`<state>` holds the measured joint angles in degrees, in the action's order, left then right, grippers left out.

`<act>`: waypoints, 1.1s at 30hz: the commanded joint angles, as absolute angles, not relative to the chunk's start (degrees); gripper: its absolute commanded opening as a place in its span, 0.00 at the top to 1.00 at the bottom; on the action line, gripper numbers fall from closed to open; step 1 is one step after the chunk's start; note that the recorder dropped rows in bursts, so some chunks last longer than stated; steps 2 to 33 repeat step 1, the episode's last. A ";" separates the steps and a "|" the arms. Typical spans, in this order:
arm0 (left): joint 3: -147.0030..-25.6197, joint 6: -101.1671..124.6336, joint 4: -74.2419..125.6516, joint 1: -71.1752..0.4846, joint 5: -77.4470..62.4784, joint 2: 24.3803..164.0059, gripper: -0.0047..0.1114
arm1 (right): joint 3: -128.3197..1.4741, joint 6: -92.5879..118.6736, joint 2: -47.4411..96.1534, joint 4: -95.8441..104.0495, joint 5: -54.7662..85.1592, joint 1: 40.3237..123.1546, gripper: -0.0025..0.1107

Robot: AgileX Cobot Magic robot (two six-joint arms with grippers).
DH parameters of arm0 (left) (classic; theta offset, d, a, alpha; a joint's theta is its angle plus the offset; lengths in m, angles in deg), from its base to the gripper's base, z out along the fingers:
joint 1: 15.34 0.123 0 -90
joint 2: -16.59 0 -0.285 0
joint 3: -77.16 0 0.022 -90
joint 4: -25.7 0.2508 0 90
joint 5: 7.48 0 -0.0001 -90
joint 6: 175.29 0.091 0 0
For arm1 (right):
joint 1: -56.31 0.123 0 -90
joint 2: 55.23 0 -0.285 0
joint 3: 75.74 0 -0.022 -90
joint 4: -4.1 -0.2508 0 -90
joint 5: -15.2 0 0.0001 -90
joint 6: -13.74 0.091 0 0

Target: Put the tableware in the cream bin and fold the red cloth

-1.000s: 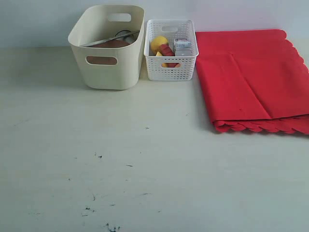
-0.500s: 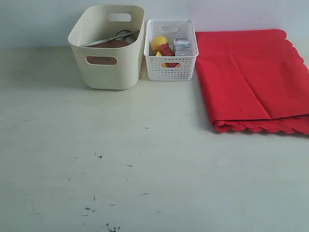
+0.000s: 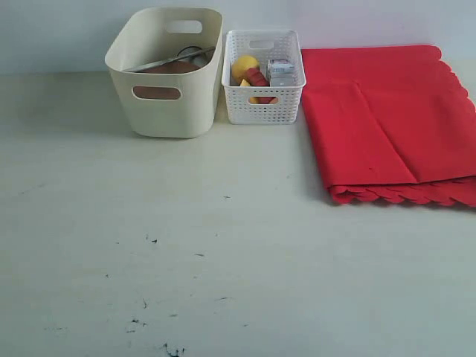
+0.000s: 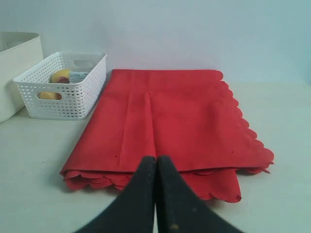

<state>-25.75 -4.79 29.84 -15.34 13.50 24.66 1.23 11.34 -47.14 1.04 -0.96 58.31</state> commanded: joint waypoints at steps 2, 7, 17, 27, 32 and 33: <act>-25.62 -4.67 30.13 -15.30 12.94 24.38 0.96 | 1.47 11.36 -47.44 1.52 -0.98 58.26 0.98; -25.62 -4.67 30.13 -15.30 12.94 24.38 0.96 | 1.47 11.36 -47.44 1.52 -0.98 58.26 0.98; -25.62 -4.67 30.13 -15.30 12.94 24.38 0.96 | 1.47 11.36 -47.44 1.52 -0.98 58.26 0.98; -25.62 -4.67 30.13 -15.30 12.94 24.38 0.96 | 1.47 11.36 -47.44 1.52 -0.98 58.26 0.98; -25.62 -4.67 30.13 -15.30 12.94 24.38 0.96 | 1.47 11.36 -47.44 1.52 -0.98 58.26 0.98; -25.62 -4.67 30.13 -15.30 12.94 24.38 0.96 | 1.47 11.36 -47.44 1.52 -0.98 58.26 0.98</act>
